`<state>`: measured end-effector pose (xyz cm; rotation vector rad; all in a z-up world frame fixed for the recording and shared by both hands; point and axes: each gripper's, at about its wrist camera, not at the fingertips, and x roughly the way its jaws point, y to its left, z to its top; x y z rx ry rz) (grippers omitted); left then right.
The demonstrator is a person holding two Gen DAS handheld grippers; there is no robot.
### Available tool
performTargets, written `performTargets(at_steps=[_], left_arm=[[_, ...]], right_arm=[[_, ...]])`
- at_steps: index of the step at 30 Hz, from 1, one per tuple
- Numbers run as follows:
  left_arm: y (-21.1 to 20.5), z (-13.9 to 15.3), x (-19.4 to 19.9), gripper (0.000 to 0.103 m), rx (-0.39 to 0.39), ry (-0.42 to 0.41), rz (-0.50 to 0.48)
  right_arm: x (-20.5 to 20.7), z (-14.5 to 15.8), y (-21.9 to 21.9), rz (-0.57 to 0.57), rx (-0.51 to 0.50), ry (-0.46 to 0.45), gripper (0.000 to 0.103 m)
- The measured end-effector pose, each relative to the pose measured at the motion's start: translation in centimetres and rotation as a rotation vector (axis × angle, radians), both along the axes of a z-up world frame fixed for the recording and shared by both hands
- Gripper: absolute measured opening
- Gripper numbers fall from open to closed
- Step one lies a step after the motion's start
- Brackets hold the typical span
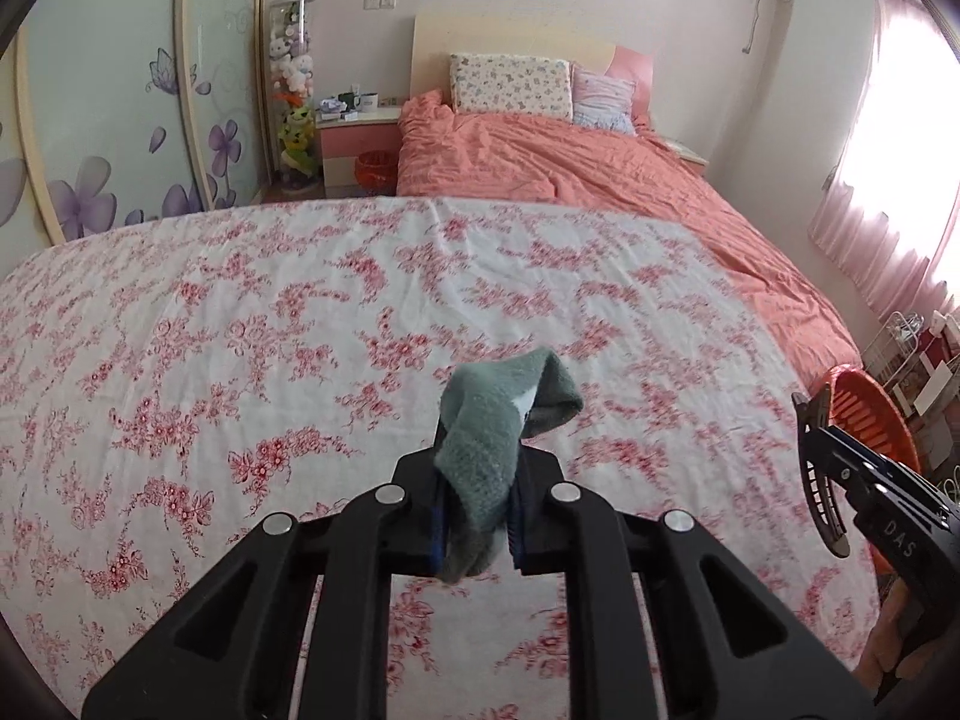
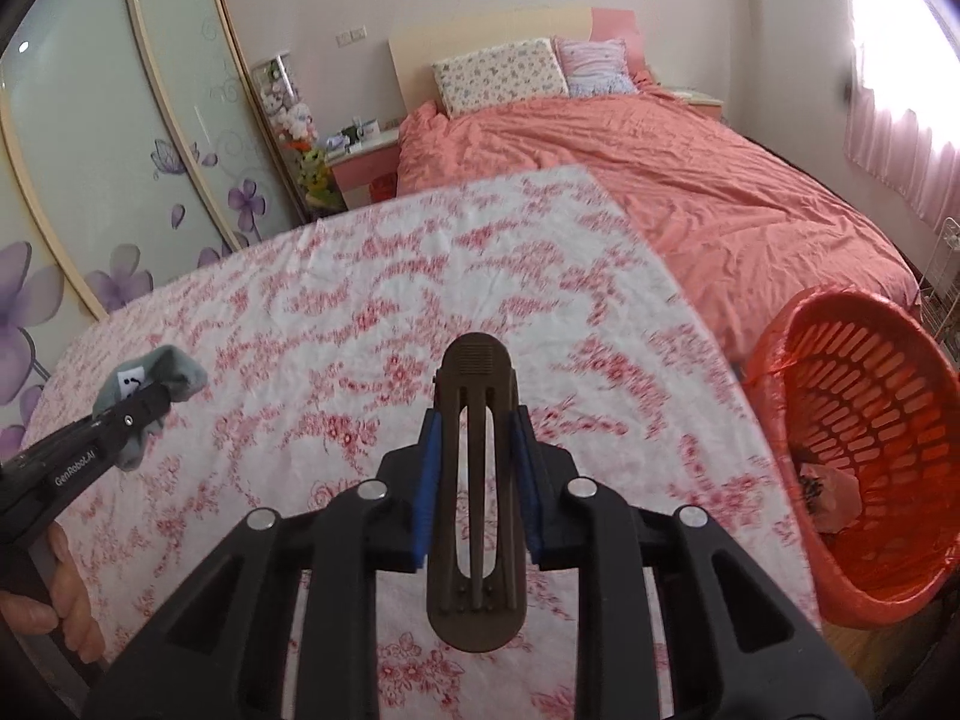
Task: Collect trash
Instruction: 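Carry the sock and hair clip to the orange basket and open both tools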
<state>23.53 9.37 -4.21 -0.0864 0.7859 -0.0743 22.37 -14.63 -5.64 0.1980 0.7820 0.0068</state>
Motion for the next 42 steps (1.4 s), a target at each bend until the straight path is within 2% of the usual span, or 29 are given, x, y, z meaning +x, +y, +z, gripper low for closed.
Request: performTargets(at_steps=[7, 12, 24, 30, 35, 36, 38, 39, 40, 42], left_arm=[[-3.3, 3.1, -1.5, 0.015, -0.011, -0.056, -0.053], [-6.1, 4.4, -2.2, 0.015, -0.021, -0.072, -0.097], [-16.7, 5.6, -3.4, 0.015, -0.061, -0.073, -0.288], [-23.9, 4.6, -2.9, 0.015, -0.092, -0.049, -0.418], [-29.6, 3.0, -1.8, 0.016, -0.097, -0.007, -0.505], [-30.2, 2.7, -1.7, 0.018, -0.091, 0.002, -0.514], [-31.6, 1.5, -1.0, 0.033, -0.070, 0.029, -0.523], [-31.9, 1.2, -0.9, 0.045, -0.063, 0.037, -0.518], [-32.0, 0.7, -0.7, 0.050, -0.055, 0.044, -0.511], [-31.7, -0.3, -0.6, 0.051, -0.043, 0.066, -0.498]], right_arm=[[-3.3, 4.4, -3.4, -0.057, 0.004, -0.087, 0.023], [-5.6, 6.1, -6.2, -0.100, 0.007, -0.120, 0.023], [-10.2, 6.9, -14.9, -0.245, 0.036, -0.159, 0.023], [-11.2, 6.4, -21.2, -0.343, 0.097, -0.168, 0.023], [-10.3, 5.4, -25.6, -0.390, 0.130, -0.165, 0.024], [-9.9, 5.1, -26.5, -0.389, 0.146, -0.159, 0.024], [-9.2, 4.3, -27.9, -0.400, 0.168, -0.148, 0.027], [-8.9, 4.1, -28.4, -0.411, 0.172, -0.140, 0.037], [-8.7, 3.6, -28.9, -0.424, 0.176, -0.133, 0.042], [-8.8, 2.8, -29.7, -0.441, 0.187, -0.121, 0.048]])
